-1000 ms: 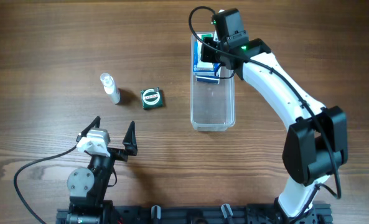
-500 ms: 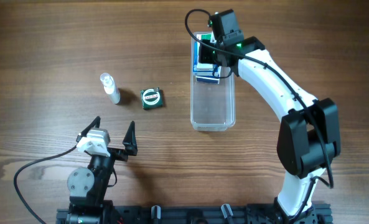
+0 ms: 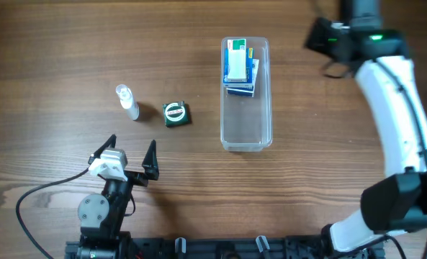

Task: Pack container
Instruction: 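Retract right arm away from container to the right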

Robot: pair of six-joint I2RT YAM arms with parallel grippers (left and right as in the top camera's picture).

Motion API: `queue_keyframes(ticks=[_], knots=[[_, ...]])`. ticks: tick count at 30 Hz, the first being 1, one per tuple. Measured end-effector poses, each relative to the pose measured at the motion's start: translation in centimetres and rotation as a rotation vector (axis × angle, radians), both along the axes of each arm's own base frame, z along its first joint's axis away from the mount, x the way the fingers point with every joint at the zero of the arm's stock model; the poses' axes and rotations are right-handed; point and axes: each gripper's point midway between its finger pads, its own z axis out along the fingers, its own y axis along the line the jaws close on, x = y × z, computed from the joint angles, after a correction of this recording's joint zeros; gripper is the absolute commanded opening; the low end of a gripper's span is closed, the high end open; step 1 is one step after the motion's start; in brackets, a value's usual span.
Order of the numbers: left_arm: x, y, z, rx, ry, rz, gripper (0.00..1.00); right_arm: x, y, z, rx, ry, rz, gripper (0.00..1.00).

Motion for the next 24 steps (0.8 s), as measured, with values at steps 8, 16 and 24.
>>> queue_keyframes(ticks=[8,16,24], knots=[[0.0,0.0,0.0,0.0,0.0,0.0,1.0,-4.3,-11.9,-1.9,0.041,0.109,-0.325,1.0],[0.0,0.0,0.0,0.0,0.0,0.0,1.0,-5.3,-12.0,-2.8,0.055,0.153,-0.337,1.0],[0.0,0.0,0.0,0.0,0.0,0.0,1.0,-6.2,-11.7,-4.8,0.063,0.207,-0.337,1.0]])
